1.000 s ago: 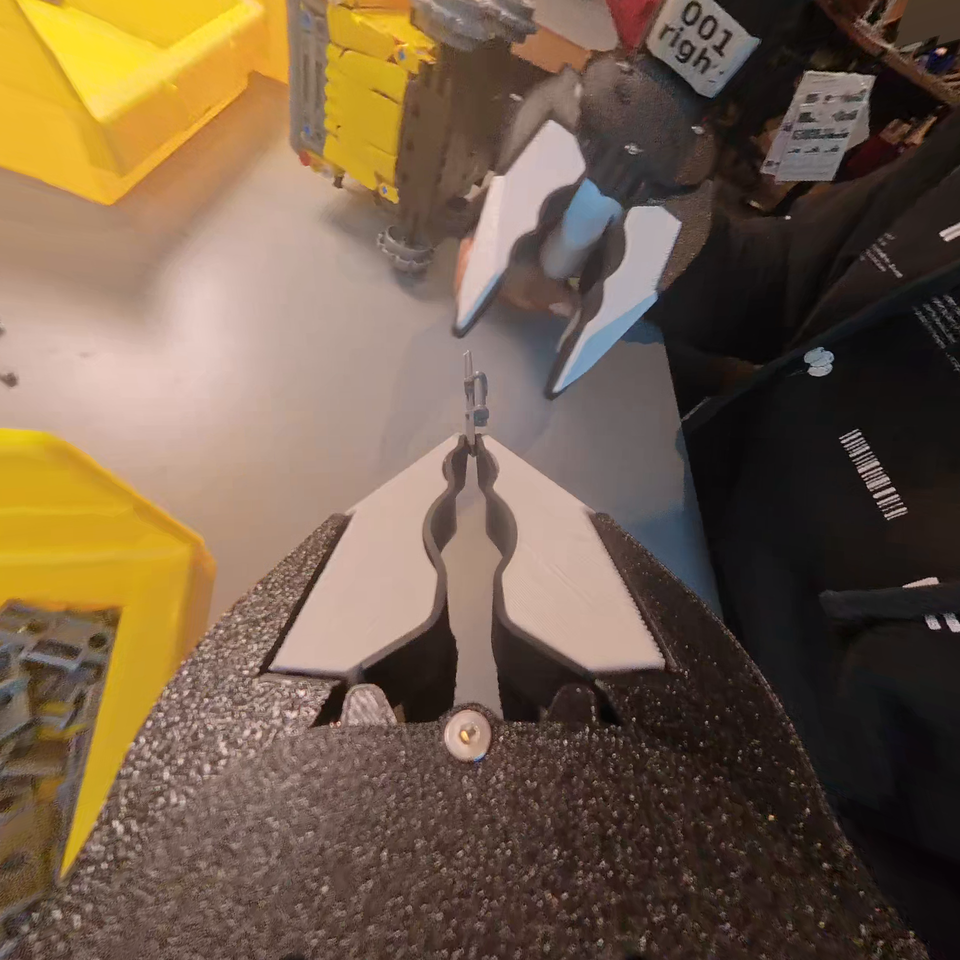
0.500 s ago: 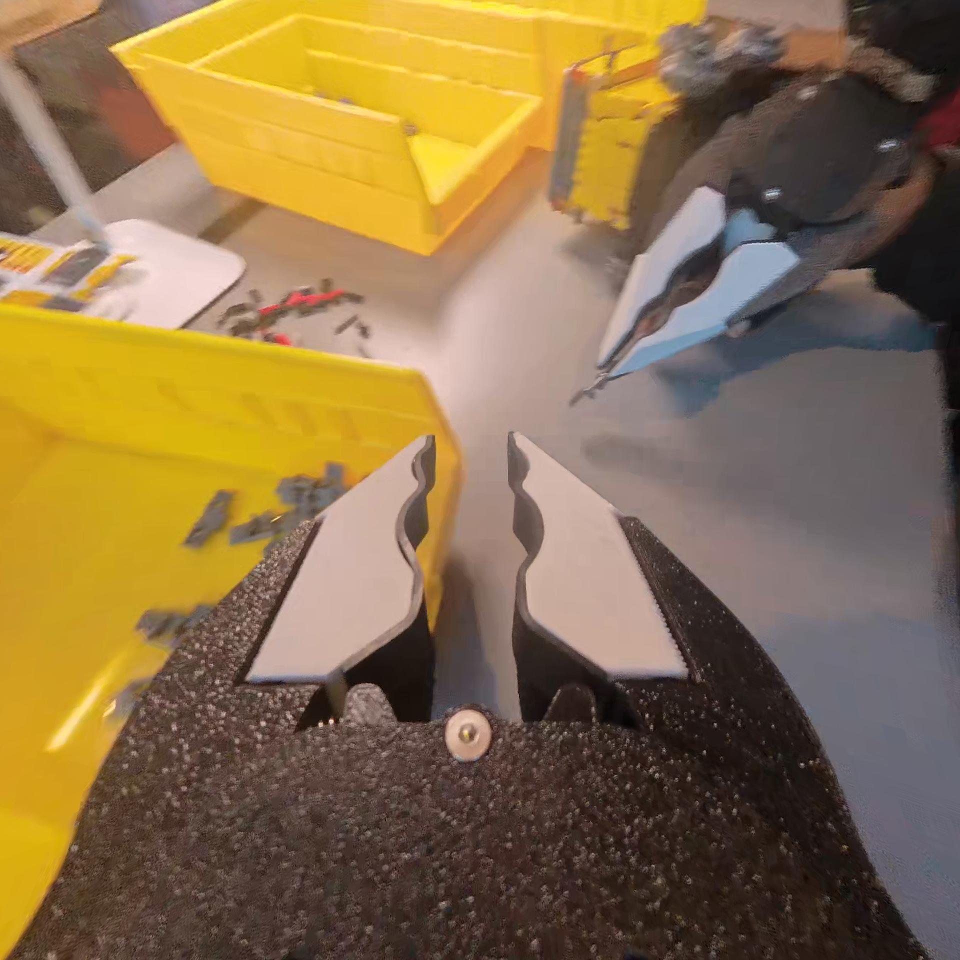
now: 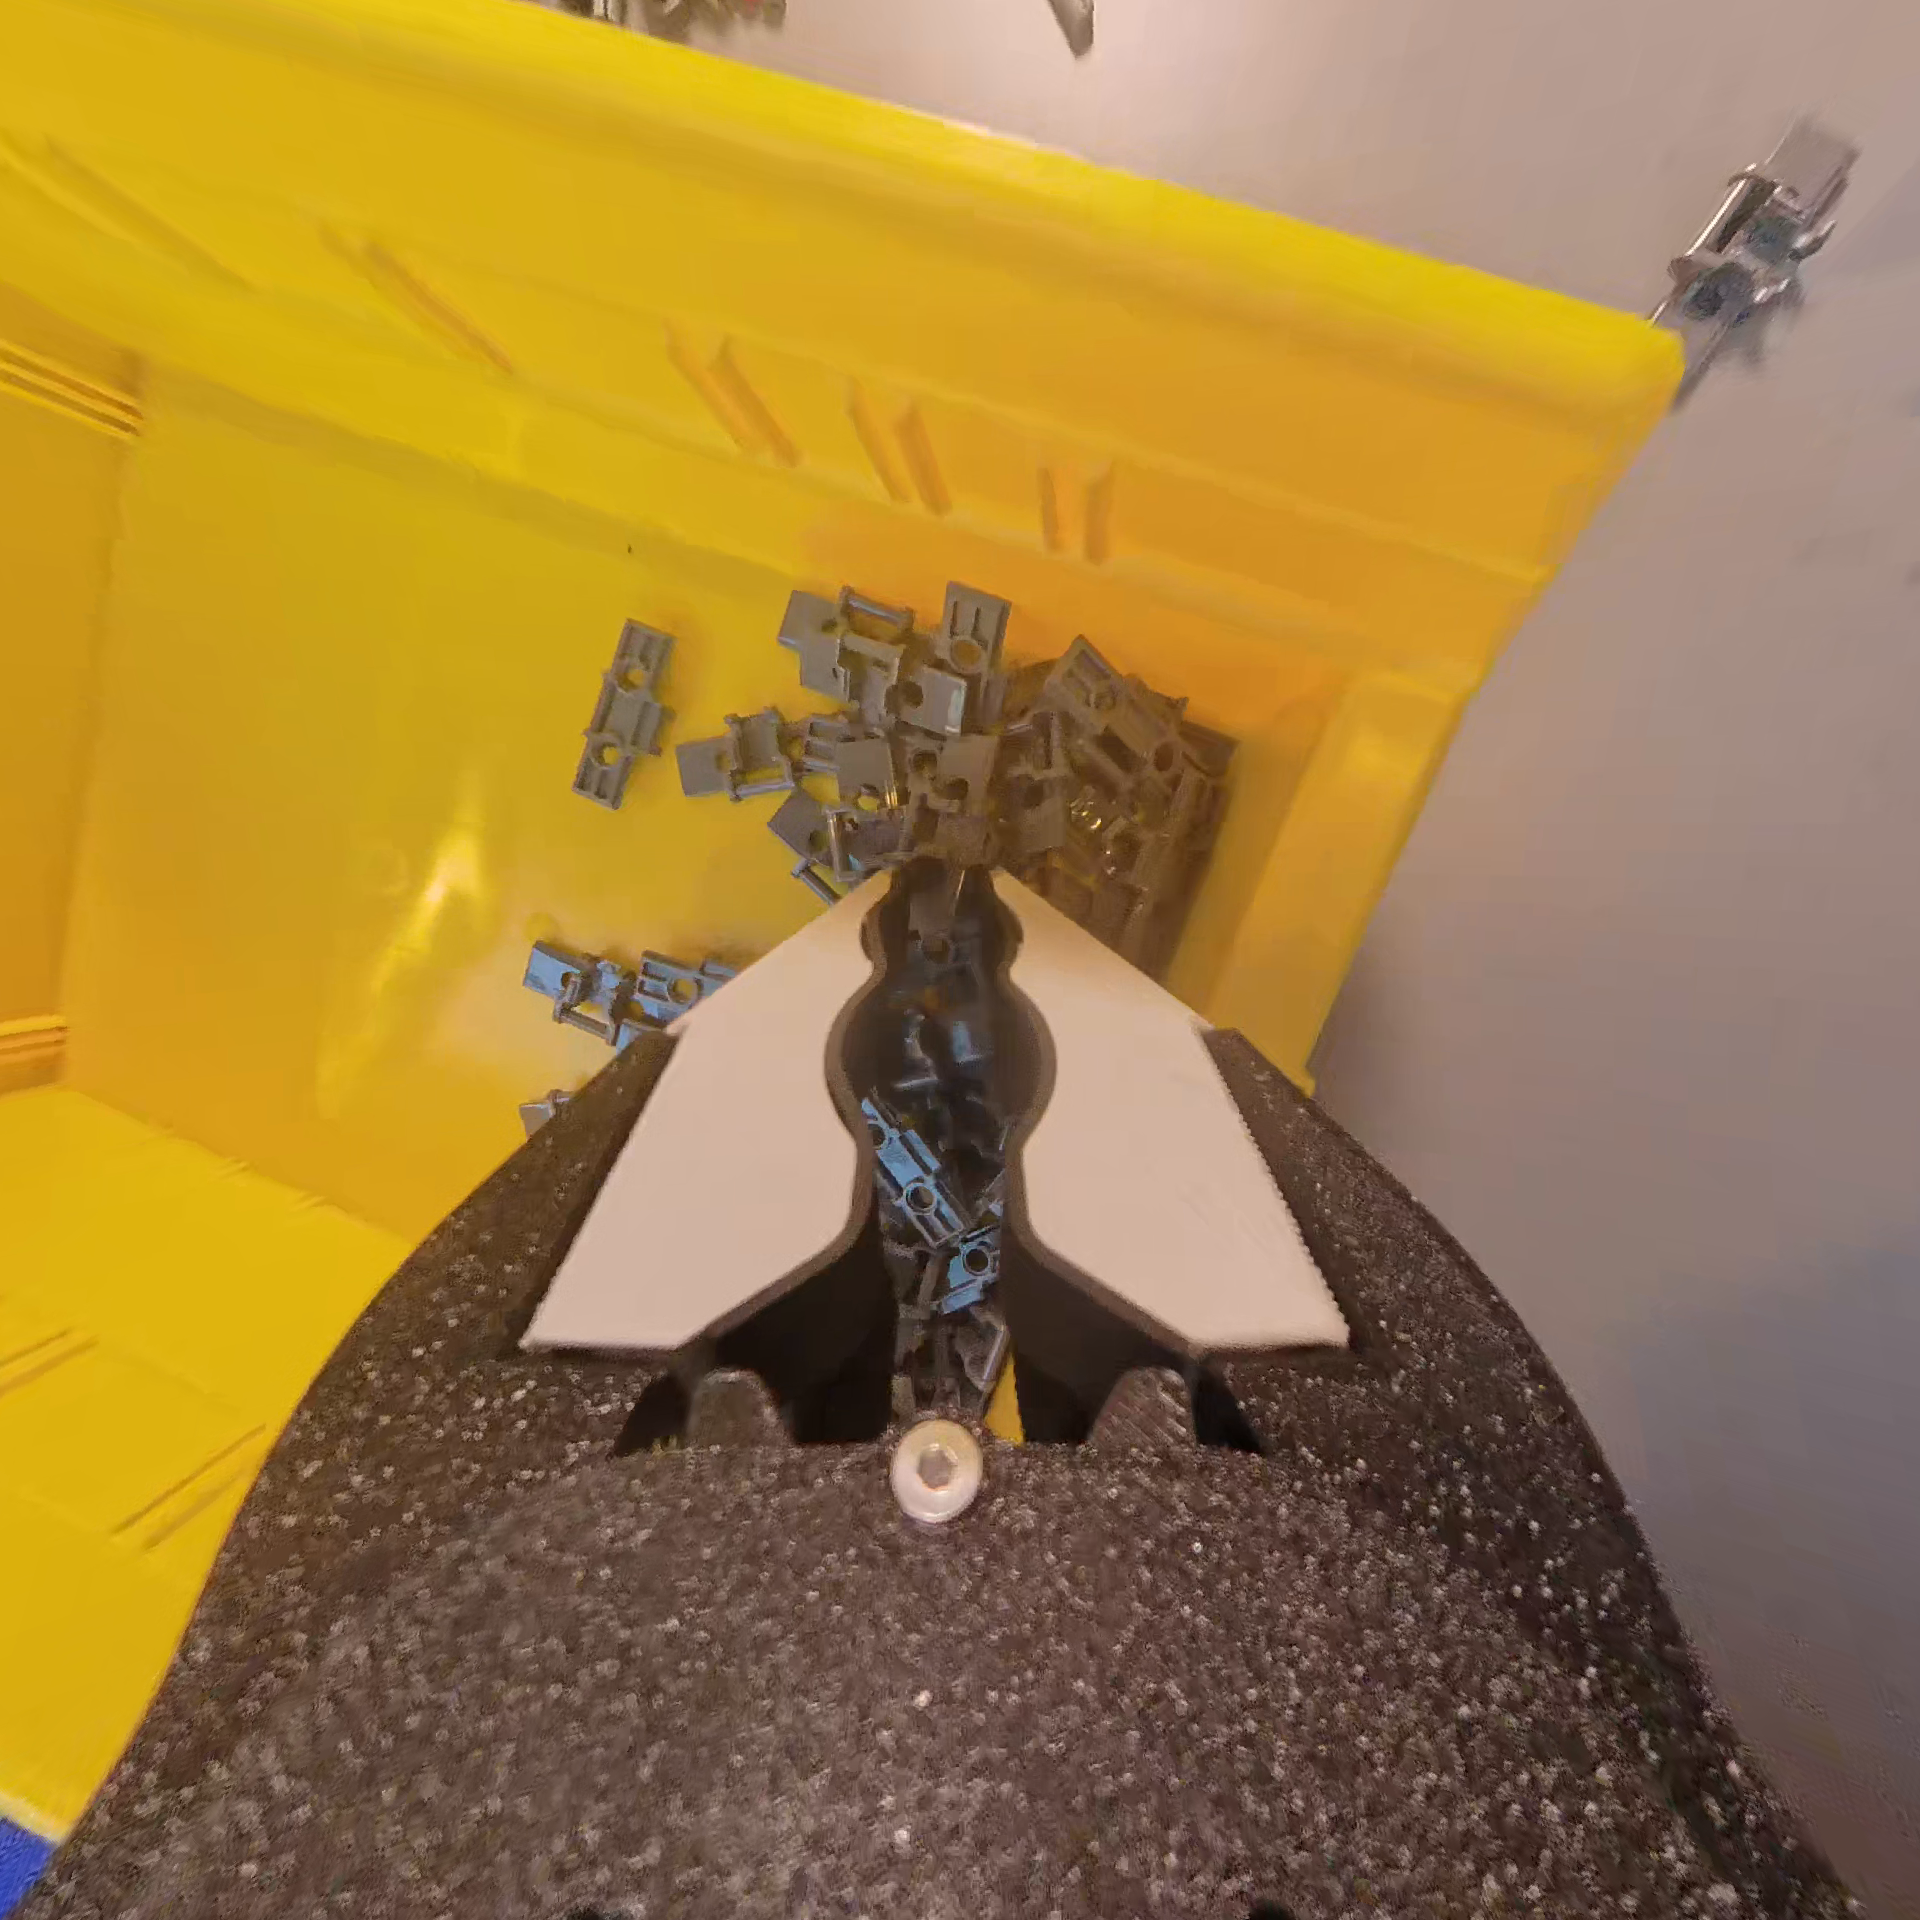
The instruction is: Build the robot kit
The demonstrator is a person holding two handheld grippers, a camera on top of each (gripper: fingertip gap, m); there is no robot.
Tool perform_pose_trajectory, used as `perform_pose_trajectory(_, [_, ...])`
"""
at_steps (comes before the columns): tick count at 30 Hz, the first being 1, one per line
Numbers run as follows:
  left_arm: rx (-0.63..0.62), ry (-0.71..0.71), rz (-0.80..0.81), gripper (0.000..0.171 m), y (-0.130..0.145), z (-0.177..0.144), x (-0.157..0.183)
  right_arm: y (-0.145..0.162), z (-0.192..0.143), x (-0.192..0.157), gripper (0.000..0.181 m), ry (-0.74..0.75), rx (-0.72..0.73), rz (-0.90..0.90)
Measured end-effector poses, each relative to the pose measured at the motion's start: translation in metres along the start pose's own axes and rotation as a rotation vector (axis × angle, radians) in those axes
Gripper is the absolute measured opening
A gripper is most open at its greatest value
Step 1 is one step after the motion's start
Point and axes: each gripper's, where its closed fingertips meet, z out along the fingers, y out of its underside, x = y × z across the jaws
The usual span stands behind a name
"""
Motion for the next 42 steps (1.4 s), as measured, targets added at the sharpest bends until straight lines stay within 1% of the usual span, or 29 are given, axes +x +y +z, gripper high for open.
perform_pose_trajectory(2, [0.024,-0.003,0.015,0.0,-0.002,-0.003,0.0,0.003,-0.005,-0.001,0.019,-0.004,0.013,0.017])
perform_pose_trajectory(4, [0.083,0.006,0.024,0.0,-0.009,-0.012,0.003,0.004,-0.009,-0.002,0.018,-0.01,0.035,0.044])
perform_pose_trajectory(6, [0.14,-0.015,0.037,0.0,-0.015,-0.026,0.005,0.003,-0.011,-0.003,0.018,-0.02,0.055,0.073])
perform_pose_trajectory(7, [0.173,-0.008,0.052,0.0,-0.019,-0.035,0.011,0.002,-0.012,-0.003,0.019,-0.022,0.066,0.083])
perform_pose_trajectory(8, [0.215,0.022,0.071,0.0,-0.025,-0.043,0.022,0.001,-0.012,-0.003,0.019,-0.021,0.078,0.088])
perform_pose_trajectory(10, [0.309,0.141,0.125,0.001,-0.038,-0.059,0.06,-0.001,-0.011,-0.003,0.019,-0.022,0.091,0.095])
perform_pose_trajectory(12, [0.34,0.192,0.173,0.0,-0.042,-0.061,0.09,-0.002,-0.009,-0.003,0.019,-0.027,0.093,0.097])
perform_pose_trajectory(13, [0.357,0.225,0.203,0.0,-0.043,-0.06,0.107,-0.002,-0.007,-0.004,0.019,-0.025,0.091,0.096])
perform_pose_trajectory(15, [0.376,0.238,0.233,0.0,-0.046,-0.052,0.13,-0.004,-0.005,-0.004,0.019,-0.017,0.086,0.08])
perform_pose_trajectory(18, [0.375,0.244,0.245,0.001,-0.046,-0.029,0.151,-0.003,-0.003,-0.004,0.019,-0.004,0.066,0.055])
perform_pose_trajectory(19, [0.372,0.253,0.236,0.002,-0.045,-0.023,0.153,-0.002,-0.003,-0.005,0.019,0.001,0.061,0.049])
perform_pose_trajectory(20, [0.385,0.256,0.22,0.007,-0.046,-0.022,0.152,-0.002,-0.004,-0.004,0.019,0.007,0.06,0.043])
perform_pose_trajectory(22, [0.458,0.239,0.158,0.012,-0.053,-0.032,0.135,-0.004,-0.008,-0.003,0.019,0.018,0.069,0.039])
perform_pose_trajectory(24, [0.551,0.171,0.049,0.014,-0.062,-0.052,0.097,-0.008,-0.014,-0.004,0.019,0.007,0.099,0.066])
perform_pose_trajectory(25, [0.561,0.129,-0.012,0.013,-0.062,-0.057,0.074,-0.01,-0.016,-0.004,0.019,-0.006,0.119,0.09])
perform_pose_trajectory(27, [0.473,0.073,-0.088,0.017,-0.051,-0.053,0.037,-0.014,-0.02,-0.006,0.019,-0.035,0.162,0.142])
perform_pose_trajectory(29, [0.359,0.058,-0.102,0.021,-0.039,-0.038,0.019,-0.018,-0.021,-0.006,0.019,-0.052,0.195,0.179])
perform_pose_trajectory(31, [0.244,0.096,-0.075,0.021,-0.028,-0.021,0.018,-0.019,-0.021,-0.004,0.019,-0.054,0.207,0.192])
perform_pose_trajectory(32, [0.208,0.116,-0.059,0.021,-0.026,-0.015,0.021,-0.019,-0.021,-0.004,0.019,-0.053,0.209,0.192])
perform_pose_trajectory(34, [0.18,0.159,-0.041,0.019,-0.028,-0.011,0.025,-0.02,-0.022,-0.003,0.019,-0.051,0.211,0.185])
perform_pose_trajectory(39, [0.044,0.141,0.047,0.019,-0.023,-0.002,0.019,-0.017,-0.023,-0.003,0.019,-0.069,0.213,0.195])
perform_pose_trajectory(42, [-0.03,0.171,0.091,0.016,-0.02,0.004,0.021,-0.017,-0.023,-0.001,0.019,-0.071,0.219,0.2])
